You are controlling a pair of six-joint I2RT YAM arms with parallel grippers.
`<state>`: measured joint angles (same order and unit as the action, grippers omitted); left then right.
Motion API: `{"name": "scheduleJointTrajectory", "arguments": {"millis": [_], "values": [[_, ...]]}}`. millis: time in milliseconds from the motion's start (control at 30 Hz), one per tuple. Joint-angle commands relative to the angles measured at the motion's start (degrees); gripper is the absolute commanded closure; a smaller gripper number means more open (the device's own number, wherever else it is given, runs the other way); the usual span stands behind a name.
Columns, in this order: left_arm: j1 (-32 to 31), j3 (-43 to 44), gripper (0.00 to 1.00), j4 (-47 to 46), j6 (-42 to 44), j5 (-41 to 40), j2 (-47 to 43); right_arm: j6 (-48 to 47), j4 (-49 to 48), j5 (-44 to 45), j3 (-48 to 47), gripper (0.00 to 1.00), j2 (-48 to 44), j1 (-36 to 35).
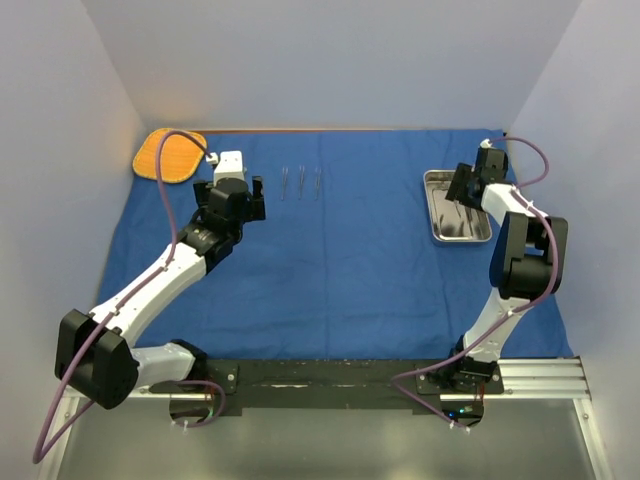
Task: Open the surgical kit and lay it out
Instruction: Pick up the medical item from the container.
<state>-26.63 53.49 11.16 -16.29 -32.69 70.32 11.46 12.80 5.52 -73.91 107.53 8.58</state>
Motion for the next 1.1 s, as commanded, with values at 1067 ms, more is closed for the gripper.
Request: {"name": "scheduleJointTrajectory", "arguments": {"millis": [1067], "values": [[0.1,-2.2,0.02,-5.6,-1.5,5.7,-0.5,-16.9,6.0,6.4,-11.6,0.61,7.4,1.4]]}}
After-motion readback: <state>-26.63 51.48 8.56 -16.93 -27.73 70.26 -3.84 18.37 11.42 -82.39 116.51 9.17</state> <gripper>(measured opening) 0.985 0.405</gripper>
